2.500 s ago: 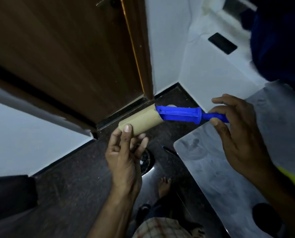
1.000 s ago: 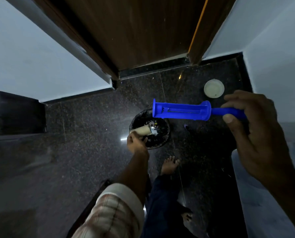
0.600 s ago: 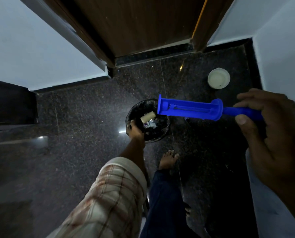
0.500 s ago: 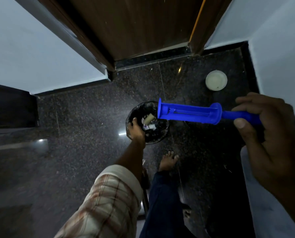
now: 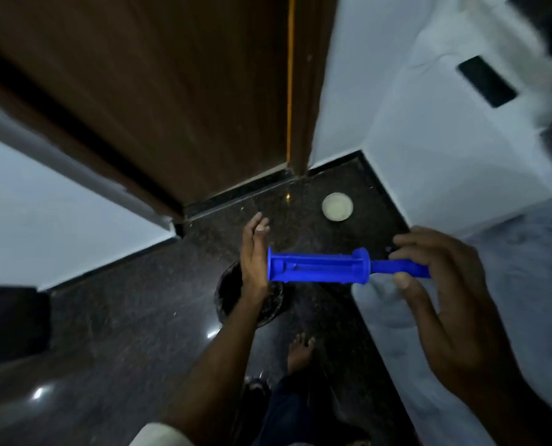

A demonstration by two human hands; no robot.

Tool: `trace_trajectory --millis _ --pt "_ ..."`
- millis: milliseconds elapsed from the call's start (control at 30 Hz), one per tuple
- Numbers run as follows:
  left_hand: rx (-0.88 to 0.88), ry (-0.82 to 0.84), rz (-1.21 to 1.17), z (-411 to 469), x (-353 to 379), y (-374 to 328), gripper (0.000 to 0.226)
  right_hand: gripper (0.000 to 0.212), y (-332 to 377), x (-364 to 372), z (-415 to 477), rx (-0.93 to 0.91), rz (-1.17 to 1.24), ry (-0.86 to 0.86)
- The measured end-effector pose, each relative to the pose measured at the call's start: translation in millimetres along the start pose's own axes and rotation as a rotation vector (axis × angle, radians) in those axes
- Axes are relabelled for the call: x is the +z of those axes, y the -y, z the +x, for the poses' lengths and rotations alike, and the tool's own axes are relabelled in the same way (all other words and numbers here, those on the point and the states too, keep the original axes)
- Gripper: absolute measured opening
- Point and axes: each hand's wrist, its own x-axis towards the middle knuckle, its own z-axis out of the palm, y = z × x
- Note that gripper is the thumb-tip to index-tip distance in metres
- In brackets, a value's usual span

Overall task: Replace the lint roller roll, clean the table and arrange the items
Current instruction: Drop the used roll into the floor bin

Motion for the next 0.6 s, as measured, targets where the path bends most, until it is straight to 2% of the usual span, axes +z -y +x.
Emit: trace_trajectory --millis 67,267,467,600 --pt "0.052 0.106 -0.005 -17.5 23.5 -34.9 0.028 0.021 2.7 -25.5 -17.0 0.032 -0.003 -0.049" --pt "0.242 0.452 -0.016 -99.3 102.4 -109.4 0.04 0.019 -5.9 -99.2 -86.8 0.19 -0.048 -0.226" --pt "0.352 0.775 0.061 -189.0 187.3 -123.5 0.04 0.02 -25.8 -162.2 -172.0 0.365 -0.085 -0.429" --pt "0.387 0.911 0.103 -250.4 239.7 -115.3 0.041 0.025 -40.8 -190.0 -229.3 0.521 -0.084 -0.52"
